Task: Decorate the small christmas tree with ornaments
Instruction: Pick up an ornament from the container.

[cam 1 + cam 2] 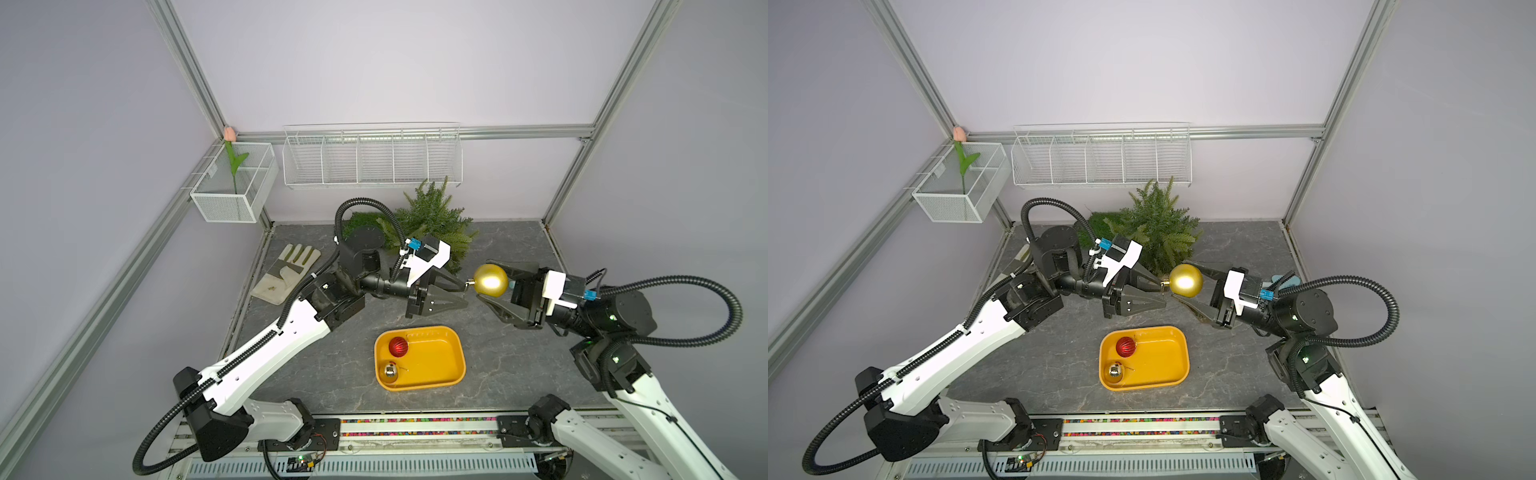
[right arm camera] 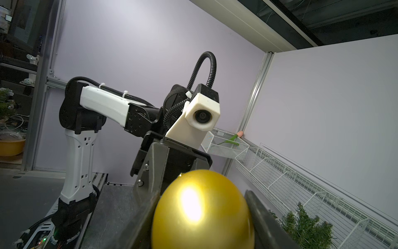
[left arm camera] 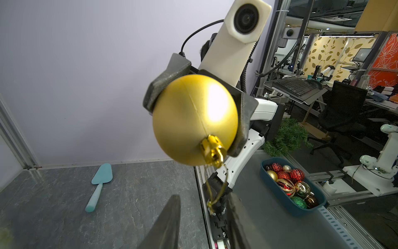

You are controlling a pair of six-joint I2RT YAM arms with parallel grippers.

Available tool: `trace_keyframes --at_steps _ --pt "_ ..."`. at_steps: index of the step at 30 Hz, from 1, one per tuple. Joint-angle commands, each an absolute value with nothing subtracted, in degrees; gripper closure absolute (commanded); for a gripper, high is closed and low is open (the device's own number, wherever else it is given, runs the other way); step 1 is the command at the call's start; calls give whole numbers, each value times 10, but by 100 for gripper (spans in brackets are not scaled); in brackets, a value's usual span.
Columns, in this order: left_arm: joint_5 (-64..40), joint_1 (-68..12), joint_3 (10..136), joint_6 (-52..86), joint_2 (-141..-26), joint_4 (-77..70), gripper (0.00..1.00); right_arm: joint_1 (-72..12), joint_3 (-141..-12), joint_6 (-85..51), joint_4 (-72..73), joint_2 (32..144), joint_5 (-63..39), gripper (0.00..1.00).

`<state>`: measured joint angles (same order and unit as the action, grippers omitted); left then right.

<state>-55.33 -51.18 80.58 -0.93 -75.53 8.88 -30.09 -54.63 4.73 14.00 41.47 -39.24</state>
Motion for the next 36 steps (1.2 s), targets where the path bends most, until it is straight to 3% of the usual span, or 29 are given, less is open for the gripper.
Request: trace_keyframes --at_steps 1,6,16,22,36 --pt "-553 -514 823 -17 -757 88 69 -299 -560 50 129 408 -387 51" --pt "-545 -515 831 -34 -762 118 85 -299 -562 63 106 401 -365 52" --pt "-481 -514 840 -65 -755 167 79 -300 -567 75 57 395 -331 54" --pt "-457 -514 854 -82 -760 189 100 -300 -569 81 29 396 -301 56" --pt "-239 -514 1001 -191 -842 360 100 -270 -541 76 -3 416 -220 62"
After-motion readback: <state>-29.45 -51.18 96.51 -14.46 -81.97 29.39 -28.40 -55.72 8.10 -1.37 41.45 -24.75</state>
